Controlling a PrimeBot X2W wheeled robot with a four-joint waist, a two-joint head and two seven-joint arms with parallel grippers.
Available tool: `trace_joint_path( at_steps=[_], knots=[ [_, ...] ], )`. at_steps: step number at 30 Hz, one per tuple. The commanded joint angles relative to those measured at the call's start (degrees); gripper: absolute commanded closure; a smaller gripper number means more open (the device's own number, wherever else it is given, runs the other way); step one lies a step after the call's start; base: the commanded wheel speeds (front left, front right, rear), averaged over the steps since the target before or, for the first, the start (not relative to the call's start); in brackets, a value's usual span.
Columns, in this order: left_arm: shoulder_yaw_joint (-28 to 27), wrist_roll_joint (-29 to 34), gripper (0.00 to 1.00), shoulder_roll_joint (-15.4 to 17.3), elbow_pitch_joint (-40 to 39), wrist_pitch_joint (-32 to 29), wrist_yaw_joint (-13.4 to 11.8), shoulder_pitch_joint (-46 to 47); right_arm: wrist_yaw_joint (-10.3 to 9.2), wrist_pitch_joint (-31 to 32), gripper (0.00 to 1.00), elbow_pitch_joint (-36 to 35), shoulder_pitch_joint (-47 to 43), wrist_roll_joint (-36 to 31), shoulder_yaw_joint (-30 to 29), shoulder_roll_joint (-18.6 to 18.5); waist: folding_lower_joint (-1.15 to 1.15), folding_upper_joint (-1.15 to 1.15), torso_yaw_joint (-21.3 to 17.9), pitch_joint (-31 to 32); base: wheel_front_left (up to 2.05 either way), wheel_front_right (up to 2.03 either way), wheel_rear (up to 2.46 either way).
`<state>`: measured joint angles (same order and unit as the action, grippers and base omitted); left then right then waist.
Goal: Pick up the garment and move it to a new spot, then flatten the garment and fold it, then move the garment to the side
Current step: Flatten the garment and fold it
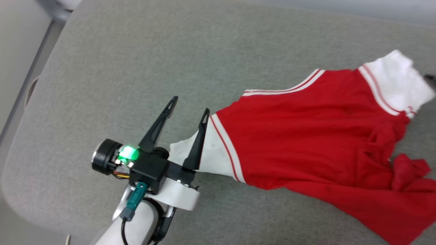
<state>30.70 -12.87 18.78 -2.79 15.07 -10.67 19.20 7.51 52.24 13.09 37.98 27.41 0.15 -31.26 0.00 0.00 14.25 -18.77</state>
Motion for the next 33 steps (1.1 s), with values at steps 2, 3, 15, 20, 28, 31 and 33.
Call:
trace_joint_path(
  at_steps=[2, 3, 15, 20, 28, 31, 33],
  knots=[
    [-0.4, 1.3, 0.00, -2.4, -0.3, 0.1, 1.3, 0.8, -0.05, 4.1, 0.00, 3.4, 4.8, -1.1, 0.3, -2.1, 0.00, 0.00, 5.1, -4.4, 0.00, 0.00, 0.00],
    [-0.6, 1.5, 0.00, -3.0, -0.3, 0.1, 1.7, 0.9, -0.05, 5.3, 0.00, 4.6, 5.7, -1.3, 0.2, -2.1, 0.00, 0.00, 5.7, -4.8, 0.00, 0.00, 0.00],
    [-3.7, 4.8, 0.00, -8.1, 0.2, 0.1, 5.7, 0.0, -0.03, 9.4, 0.00, 15.8, 7.8, -4.4, -1.2, -2.3, 0.00, 0.00, 10.1, -7.8, 0.00, 0.00, 0.00],
    [-4.9, 5.5, 0.00, -8.9, 0.4, 0.1, 6.8, -0.7, -0.03, 9.7, 0.00, 17.2, 5.2, -4.2, 0.0, -1.5, 0.00, 0.00, 10.3, -7.7, 0.00, 0.00, 0.00],
    [-7.6, 6.8, 0.00, -9.4, 1.2, 0.1, 8.1, -1.9, -0.06, 6.7, 1.00, 19.1, 3.0, -3.3, 0.2, -1.4, 0.00, 0.00, 8.5, -6.1, 0.00, 0.00, 0.00],
    [-8.5, 7.3, 0.00, -9.0, 1.6, 0.1, 8.5, -2.5, -0.07, 3.8, 1.00, 20.3, 2.4, -3.2, -1.5, -1.0, 0.00, 0.00, 6.6, -4.4, 0.00, 0.00, 0.00],
    [-8.9, 7.7, 0.00, -9.0, 1.4, 0.1, 8.7, -2.5, -0.08, 1.0, 1.00, 21.2, 1.2, -3.7, -2.3, -0.6, 0.00, 0.00, 5.1, -3.2, 0.00, 0.00, 0.00]
  ],
)
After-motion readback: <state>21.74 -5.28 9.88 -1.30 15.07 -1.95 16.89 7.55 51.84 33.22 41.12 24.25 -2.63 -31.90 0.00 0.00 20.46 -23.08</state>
